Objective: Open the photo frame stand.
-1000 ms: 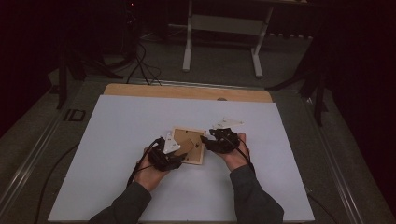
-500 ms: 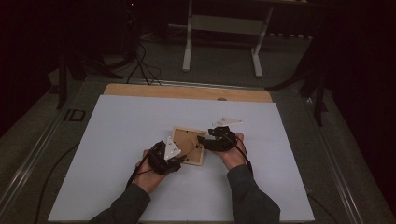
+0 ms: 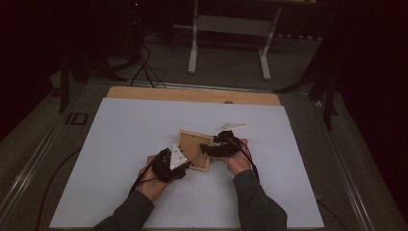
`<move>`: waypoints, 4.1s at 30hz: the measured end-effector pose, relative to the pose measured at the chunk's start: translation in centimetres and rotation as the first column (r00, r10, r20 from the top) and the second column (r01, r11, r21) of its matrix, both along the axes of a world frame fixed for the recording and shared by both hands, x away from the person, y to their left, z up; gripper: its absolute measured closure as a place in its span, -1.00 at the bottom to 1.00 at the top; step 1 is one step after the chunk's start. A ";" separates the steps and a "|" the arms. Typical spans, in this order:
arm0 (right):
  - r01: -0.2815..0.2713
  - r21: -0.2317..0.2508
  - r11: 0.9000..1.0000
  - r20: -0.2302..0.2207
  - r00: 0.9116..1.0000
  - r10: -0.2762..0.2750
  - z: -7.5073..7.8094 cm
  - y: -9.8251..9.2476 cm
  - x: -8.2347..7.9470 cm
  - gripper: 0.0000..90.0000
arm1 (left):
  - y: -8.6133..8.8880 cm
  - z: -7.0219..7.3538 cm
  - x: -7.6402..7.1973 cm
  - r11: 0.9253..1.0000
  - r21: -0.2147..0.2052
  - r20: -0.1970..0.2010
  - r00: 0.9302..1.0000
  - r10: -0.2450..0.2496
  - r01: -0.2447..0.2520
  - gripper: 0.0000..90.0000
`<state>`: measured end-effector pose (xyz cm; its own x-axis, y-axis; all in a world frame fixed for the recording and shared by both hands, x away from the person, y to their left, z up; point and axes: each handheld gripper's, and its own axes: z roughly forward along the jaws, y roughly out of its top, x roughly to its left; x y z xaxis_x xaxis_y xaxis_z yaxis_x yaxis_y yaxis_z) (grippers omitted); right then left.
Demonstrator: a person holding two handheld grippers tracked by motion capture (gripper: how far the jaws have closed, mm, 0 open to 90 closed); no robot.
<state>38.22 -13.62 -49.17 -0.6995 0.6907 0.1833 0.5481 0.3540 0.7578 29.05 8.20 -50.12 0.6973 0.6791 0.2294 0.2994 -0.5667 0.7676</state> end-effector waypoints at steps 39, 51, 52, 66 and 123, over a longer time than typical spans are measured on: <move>-0.056 0.015 0.998 0.112 0.992 0.054 1.6 -0.2 -1.7 0.01 | 1.8 0.4 2.2 0.988 -0.153 -0.283 0.957 -0.066 0.023 0.37; -0.051 0.030 0.998 0.139 0.989 0.046 2.4 -0.3 -1.8 0.01 | 1.1 0.4 3.3 0.995 -0.092 -0.250 0.967 -0.047 0.024 0.39; -0.050 0.034 0.998 0.148 0.988 0.045 2.5 -0.2 -1.9 0.02 | 0.9 0.4 3.7 0.996 -0.090 -0.248 0.968 -0.039 0.017 0.41; -0.046 0.037 0.998 0.180 0.983 0.039 2.9 0.0 -2.1 0.08 | 0.3 -0.1 4.9 0.996 -0.088 -0.228 0.974 -0.014 -0.007 0.52; -0.127 -0.086 0.988 0.233 0.962 0.144 2.2 1.6 -5.9 -0.11 | 1.1 -0.7 2.3 0.987 -0.163 -0.257 0.965 -0.058 0.016 0.43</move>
